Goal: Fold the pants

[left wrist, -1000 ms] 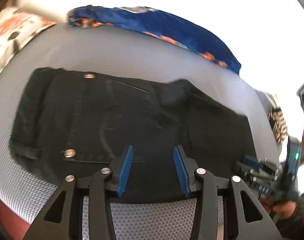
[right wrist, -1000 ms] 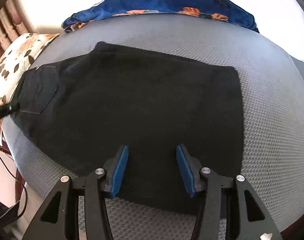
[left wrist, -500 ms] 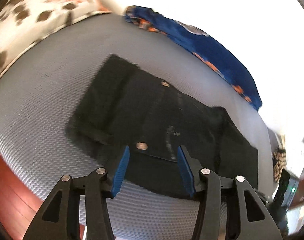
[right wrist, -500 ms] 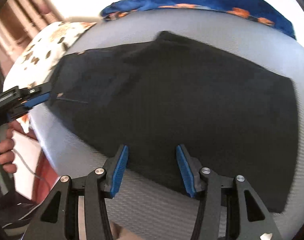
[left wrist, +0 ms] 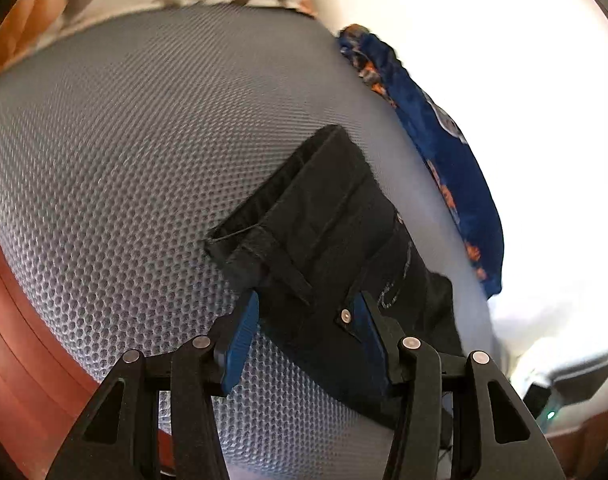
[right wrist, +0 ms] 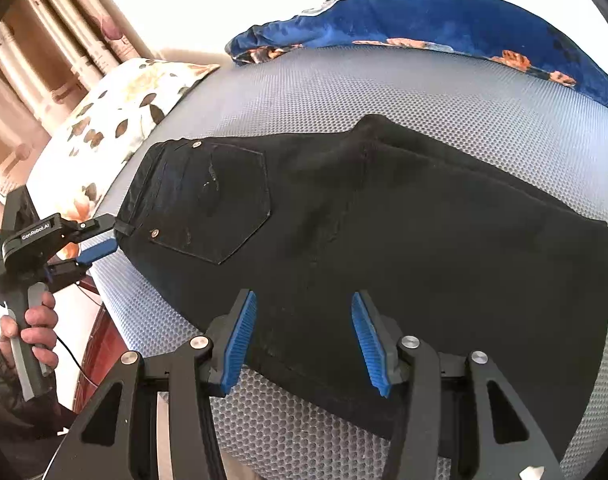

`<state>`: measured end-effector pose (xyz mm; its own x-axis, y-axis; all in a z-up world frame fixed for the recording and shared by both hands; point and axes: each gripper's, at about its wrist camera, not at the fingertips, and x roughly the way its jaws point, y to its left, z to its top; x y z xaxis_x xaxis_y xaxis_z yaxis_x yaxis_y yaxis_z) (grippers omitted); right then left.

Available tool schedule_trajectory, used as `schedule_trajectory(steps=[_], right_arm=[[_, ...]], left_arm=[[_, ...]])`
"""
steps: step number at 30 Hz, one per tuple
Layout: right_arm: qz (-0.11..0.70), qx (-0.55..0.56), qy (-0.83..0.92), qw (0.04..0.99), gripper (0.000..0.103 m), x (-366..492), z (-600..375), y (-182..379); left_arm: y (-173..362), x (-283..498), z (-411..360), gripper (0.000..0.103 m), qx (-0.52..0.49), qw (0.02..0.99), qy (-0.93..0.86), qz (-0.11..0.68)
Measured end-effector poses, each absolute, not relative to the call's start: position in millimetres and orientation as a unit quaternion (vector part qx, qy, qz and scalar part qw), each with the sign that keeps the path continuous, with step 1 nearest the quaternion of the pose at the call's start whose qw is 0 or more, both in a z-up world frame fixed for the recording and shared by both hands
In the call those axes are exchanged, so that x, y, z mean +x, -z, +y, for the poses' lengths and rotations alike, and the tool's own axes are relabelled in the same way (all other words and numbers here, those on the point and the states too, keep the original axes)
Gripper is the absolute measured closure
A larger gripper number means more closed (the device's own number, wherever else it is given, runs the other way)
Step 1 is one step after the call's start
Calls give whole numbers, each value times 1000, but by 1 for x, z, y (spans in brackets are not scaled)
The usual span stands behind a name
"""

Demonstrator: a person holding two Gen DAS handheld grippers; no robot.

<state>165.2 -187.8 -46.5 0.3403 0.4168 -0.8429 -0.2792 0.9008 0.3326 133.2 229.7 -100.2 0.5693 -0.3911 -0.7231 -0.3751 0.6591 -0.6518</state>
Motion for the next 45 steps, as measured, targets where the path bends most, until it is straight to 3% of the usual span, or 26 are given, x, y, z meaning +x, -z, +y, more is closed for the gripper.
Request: schedule_trajectory(steps=[19, 32, 35, 36, 39, 45], right_arm=[[559, 79, -203, 800, 54, 175, -185, 64], [573, 89, -190, 792, 54, 175, -182, 76], [573, 90, -187, 793, 54, 174, -183, 76], [573, 90, -185, 793, 54, 173, -184, 75], [570, 96, -179, 796, 54, 171, -187, 72], [549, 108, -158, 814, 54, 168, -209, 53]], left_arm=[[151, 148, 272, 52, -539, 715, 36, 444], [146, 181, 268, 52, -476, 759, 100, 433], [141, 183, 261, 57, -449, 773, 85, 440], [141, 185, 260, 65, -443, 775, 79, 443], [138, 189, 258, 74, -435, 773, 69, 457], [79, 197, 235, 78, -396, 804, 105, 432]])
